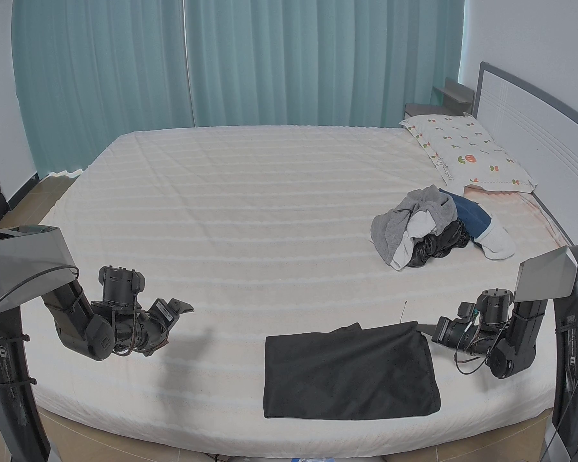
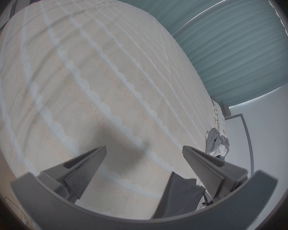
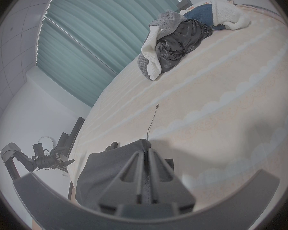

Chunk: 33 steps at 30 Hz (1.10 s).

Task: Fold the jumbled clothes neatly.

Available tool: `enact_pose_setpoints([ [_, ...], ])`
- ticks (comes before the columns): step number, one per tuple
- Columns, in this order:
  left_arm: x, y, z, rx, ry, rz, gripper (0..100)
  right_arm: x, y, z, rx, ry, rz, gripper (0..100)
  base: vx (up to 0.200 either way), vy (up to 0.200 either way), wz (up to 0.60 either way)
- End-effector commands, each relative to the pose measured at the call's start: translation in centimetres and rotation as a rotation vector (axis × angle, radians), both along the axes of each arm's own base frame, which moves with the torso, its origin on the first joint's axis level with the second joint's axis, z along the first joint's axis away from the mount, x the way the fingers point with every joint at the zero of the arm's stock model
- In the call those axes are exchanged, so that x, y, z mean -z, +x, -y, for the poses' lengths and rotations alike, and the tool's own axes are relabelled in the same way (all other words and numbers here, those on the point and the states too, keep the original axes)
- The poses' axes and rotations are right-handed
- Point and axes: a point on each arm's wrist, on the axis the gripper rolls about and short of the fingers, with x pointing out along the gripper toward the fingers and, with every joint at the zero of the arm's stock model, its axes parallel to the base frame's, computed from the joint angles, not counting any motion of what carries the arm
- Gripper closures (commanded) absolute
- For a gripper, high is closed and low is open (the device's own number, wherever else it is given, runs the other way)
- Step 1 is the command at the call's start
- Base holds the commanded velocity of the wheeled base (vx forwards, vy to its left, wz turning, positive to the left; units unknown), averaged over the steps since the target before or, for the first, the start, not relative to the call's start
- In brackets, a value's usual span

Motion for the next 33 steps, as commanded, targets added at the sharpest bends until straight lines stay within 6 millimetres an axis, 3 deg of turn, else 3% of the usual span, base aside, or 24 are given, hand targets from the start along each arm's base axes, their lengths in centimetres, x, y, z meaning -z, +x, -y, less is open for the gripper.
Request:
enact_pose_setpoints([
  [1, 0.1, -0.1, 0.0, 0.002, 0.0, -0.004, 0, -0.1, 0.0, 0.0, 0.0, 0.001, 0.008, 0, 0.0, 0.0, 0.0],
  [9, 0.1, 0.1, 0.2, 0.003, 0.003, -0.002, 0, -0.7, 1.3, 1.5, 0.075, 0.036, 0.041, 0, 0.0, 0.0, 0.0],
  [21, 0.1, 0.1, 0.3, 0.005, 0.003, 0.0, 0, -0.2, 2.0, 1.7, 0.107, 0.083, 0.057, 0, -0.2, 0.0, 0.0],
  [33, -0.1, 0.5, 0.3, 0.004, -0.001, 0.008, 0, -1.3, 2.7, 1.8, 0.18, 0.165, 0.122, 0, 0.0, 0.0, 0.0],
])
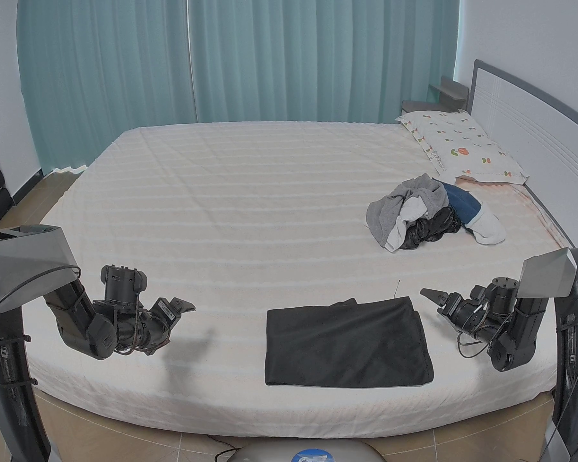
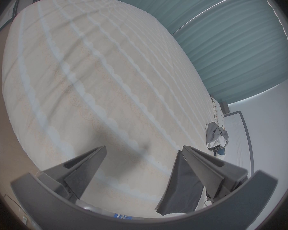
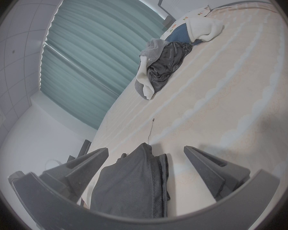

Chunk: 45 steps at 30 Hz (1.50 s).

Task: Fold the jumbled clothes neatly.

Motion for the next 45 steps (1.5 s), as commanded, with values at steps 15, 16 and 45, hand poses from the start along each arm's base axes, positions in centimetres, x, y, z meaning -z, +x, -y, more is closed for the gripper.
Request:
enact_pose_setpoints([
  [15, -0.5, -0.2, 3.2, 0.09, -0.009, 0.015, 0, 0.0, 0.1, -0.1, 0.007, -0.001, 0.009, 0, 0.0, -0.2, 0.0],
  [16, -0.5, -0.2, 3.5, 0.098, -0.01, 0.018, 0, 0.0, 0.2, -0.1, 0.008, -0.003, 0.012, 0, 0.0, -0.2, 0.0],
  [45, 3.7, -0.4, 5.7, 0.18, 0.223, 0.068, 0, 1.3, 0.0, -0.6, 0.002, -0.017, -0.018, 0, 0.0, -0.055, 0.0],
])
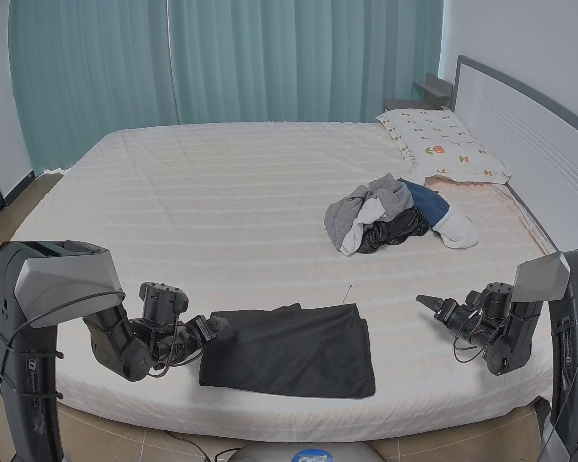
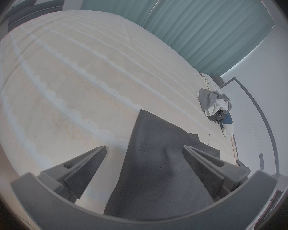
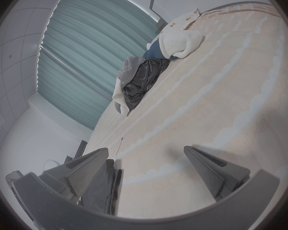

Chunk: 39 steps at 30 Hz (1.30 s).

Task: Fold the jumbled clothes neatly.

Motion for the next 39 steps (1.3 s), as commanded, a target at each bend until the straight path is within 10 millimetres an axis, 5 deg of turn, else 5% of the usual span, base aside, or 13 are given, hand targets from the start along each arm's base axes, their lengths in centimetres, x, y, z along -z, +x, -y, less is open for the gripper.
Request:
enact_pose_setpoints([
  [1, 2.0, -0.4, 0.6, -0.006, 0.073, -0.012, 0, 0.1, 0.0, -0.1, -0.002, -0.001, 0.004, 0, 0.0, 0.0, 0.0],
  [28, 2.6, -1.1, 2.8, -0.01, 0.06, 0.058, 0, 0.2, 0.0, -0.2, -0.01, -0.014, 0.008, 0, 0.0, 0.0, 0.0],
  [29, 2.6, -1.1, 2.8, -0.01, 0.057, 0.059, 100, 0.2, 0.0, -0.2, -0.01, -0.014, 0.008, 0, 0.0, 0.0, 0.0],
  [39, 2.6, -1.1, 2.8, -0.011, 0.06, 0.057, 100, 0.2, 0.0, -0.3, -0.013, -0.014, 0.01, 0, 0.0, 0.0, 0.0],
])
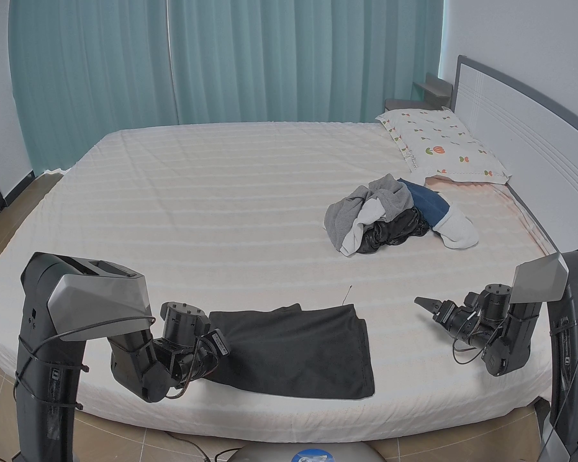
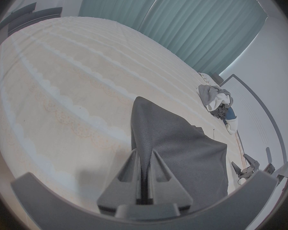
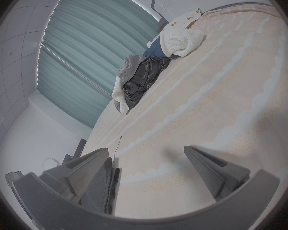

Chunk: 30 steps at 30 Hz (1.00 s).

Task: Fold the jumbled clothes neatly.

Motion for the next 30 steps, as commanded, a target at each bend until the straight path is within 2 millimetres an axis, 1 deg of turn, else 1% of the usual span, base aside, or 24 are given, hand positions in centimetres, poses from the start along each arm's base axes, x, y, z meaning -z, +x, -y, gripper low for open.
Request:
enact_pose_setpoints([
  [1, -0.1, 0.02, -0.02, -0.005, 0.002, 0.005, 100, -0.08, 0.01, -0.03, -0.002, 0.0, 0.008, 0, 0.0, 0.0, 0.0],
  [15, -0.43, 0.13, -0.38, -0.025, -0.006, 0.005, 100, 0.09, -0.06, -0.03, -0.004, -0.007, 0.006, 0, 0.0, 0.0, 0.0],
  [30, -0.45, 0.13, -0.95, -0.053, -0.02, -0.002, 100, 0.18, -0.14, -0.03, -0.008, -0.016, 0.006, 0, 0.0, 0.2, 0.0],
])
